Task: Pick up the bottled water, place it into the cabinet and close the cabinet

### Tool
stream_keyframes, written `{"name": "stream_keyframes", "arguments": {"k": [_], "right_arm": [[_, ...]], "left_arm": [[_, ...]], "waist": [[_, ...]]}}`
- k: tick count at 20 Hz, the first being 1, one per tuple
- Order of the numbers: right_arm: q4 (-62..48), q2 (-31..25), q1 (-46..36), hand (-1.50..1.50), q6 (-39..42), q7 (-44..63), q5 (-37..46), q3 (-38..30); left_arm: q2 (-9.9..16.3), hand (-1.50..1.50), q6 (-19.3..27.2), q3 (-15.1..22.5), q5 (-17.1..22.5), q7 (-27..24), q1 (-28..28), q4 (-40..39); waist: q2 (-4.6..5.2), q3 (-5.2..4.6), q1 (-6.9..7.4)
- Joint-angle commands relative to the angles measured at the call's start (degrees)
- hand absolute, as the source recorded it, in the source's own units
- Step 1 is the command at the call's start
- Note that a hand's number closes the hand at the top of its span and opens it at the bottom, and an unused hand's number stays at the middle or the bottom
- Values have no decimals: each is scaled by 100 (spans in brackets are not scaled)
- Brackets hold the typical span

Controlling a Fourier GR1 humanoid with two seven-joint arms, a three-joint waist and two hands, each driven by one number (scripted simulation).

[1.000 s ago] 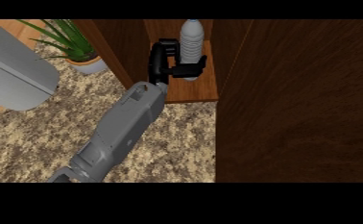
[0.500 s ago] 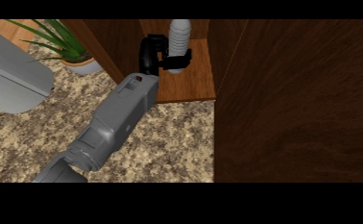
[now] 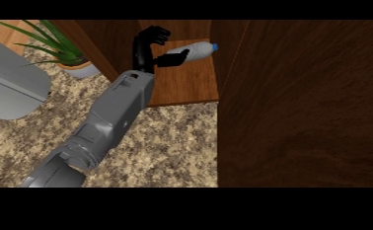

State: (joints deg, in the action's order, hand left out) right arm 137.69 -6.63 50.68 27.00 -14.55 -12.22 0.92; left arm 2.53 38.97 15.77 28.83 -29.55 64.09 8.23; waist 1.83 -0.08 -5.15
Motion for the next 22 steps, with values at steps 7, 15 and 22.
{"name": "stream_keyframes", "arguments": {"k": [7, 15, 22], "right_arm": [[257, 47, -19, -150, 53, 176, -220, 255], [300, -204, 205, -150, 293, 183, -583, -61], [497, -13, 332, -150, 147, 355, -531, 148]], "left_arm": [[143, -150, -8, -76, -100, -236, 288, -336], [68, -150, -1165, -474, 221, -929, 294, 244], [-114, -150, -1782, -581, 206, -1176, 261, 289]], "waist": [[54, -8, -61], [-27, -7, 69], [-106, 1, 231]]}}
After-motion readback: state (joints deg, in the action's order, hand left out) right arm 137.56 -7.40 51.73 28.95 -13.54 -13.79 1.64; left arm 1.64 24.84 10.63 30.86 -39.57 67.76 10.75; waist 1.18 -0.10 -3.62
